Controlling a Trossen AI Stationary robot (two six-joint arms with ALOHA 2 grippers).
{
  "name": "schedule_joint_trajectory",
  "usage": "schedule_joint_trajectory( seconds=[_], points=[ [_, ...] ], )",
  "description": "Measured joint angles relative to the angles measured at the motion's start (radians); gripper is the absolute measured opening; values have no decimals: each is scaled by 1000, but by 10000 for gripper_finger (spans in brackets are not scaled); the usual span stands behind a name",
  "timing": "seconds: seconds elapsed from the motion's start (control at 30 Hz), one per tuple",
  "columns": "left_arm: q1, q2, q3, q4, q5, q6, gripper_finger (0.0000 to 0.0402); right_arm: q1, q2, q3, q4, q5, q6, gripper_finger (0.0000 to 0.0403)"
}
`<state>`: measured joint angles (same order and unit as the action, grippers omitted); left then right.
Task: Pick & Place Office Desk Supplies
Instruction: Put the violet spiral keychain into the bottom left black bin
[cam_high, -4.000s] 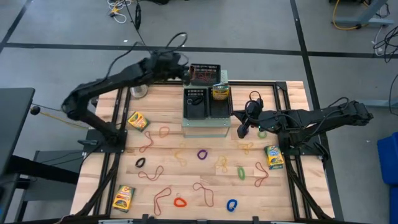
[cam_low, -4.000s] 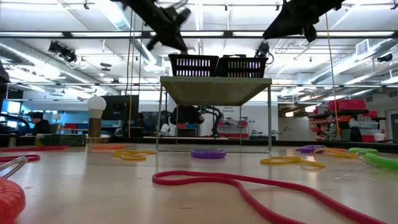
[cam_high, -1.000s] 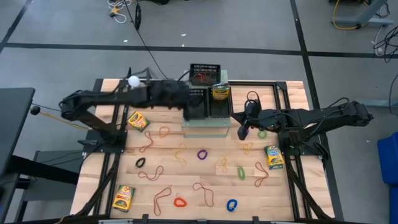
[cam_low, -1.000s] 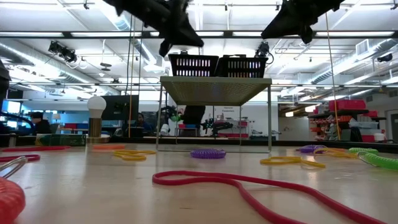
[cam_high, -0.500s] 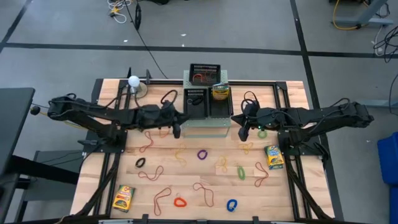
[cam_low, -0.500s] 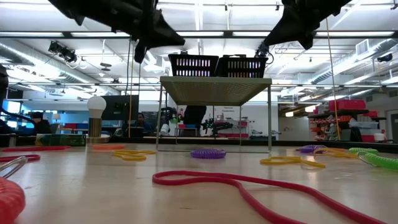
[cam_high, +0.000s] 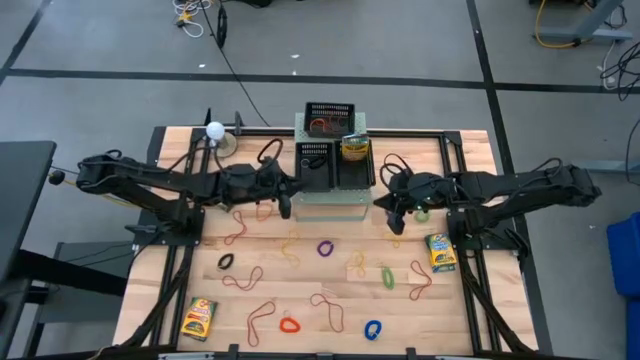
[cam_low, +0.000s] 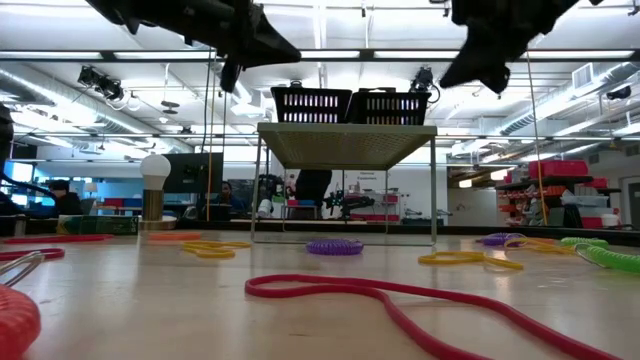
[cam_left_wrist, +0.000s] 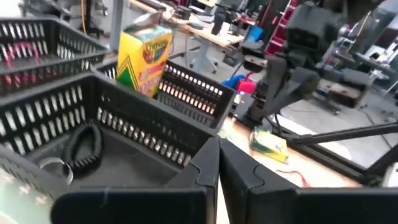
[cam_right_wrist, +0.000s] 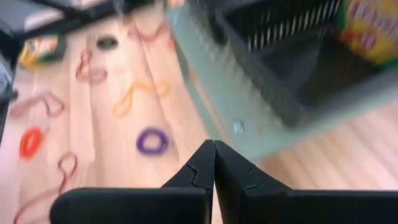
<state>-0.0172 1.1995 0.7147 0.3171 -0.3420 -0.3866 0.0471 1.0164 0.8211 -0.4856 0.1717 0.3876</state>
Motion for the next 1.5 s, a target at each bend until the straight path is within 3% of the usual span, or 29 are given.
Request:
schedule_joint_trajectory(
  seconds=[0.17, 0.23, 0.37, 0.47, 0.63, 0.8, 1.23, 1.4, 1.5],
  points=[
    [-18, 1, 0, -3, -11, -18, 14, 2, 0, 0, -113, -28, -27, 11],
    [-23, 1, 0, -15, -4, -18, 14, 2, 0, 0, -157, -93, -88, 8],
    [-22, 1, 0, -39, 77, -94, 14, 2, 0, 0, -294, -184, -85, 4],
    [-24, 1, 0, -88, 126, -124, 14, -5, -3, -43, -341, -179, -9, 5],
    [-24, 2, 0, -165, 92, -77, 13, -75, -12, -228, -210, -194, 174, 3],
    [-23, 4, 0, -211, 30, -125, 13, -157, -8, -349, -54, -233, 297, 9],
    [-22, 31, 1, -295, -30, -184, 8, -387, -8, -404, 2, -170, 383, 79],
    [5, 21, -104, -116, 100, -135, 5, -416, 20, -404, 10, -158, 401, 119],
    [25, 13, -197, 27, 122, -148, 4, -416, 40, -404, 17, -155, 444, 140]
  ],
)
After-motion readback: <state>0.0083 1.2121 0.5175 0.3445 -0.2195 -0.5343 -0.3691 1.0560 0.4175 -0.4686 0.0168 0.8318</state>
